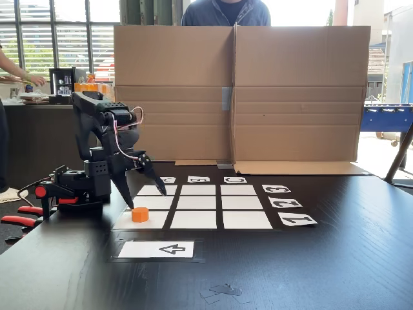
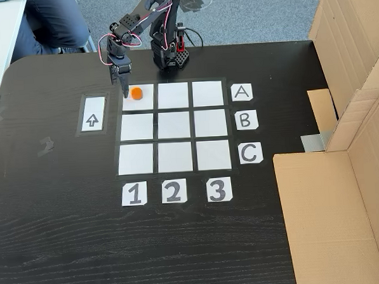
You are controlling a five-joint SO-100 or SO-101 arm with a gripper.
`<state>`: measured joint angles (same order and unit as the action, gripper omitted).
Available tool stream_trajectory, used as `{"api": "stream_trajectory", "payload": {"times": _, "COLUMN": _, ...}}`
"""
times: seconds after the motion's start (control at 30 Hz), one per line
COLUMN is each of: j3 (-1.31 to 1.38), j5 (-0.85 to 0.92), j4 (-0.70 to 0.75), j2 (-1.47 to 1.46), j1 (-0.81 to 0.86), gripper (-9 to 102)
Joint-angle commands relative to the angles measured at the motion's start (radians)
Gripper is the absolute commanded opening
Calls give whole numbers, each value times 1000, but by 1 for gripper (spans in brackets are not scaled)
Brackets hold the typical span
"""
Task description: Pick up the round, orange token and place it in the grid on square A1.
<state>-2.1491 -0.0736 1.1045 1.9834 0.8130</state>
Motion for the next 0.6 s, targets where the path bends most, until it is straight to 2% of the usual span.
{"api": "stream_trajectory", "payload": {"times": 0.0, "j3": 44, "j5": -6, "j4": 0, "j2": 83, "j1": 43, "gripper": 37}}
{"api": "stream_trajectory", "payload": {"times": 0.57, "j3": 38, "j5": 12, "j4": 6, "j2": 545, "j1": 376, "gripper": 36}}
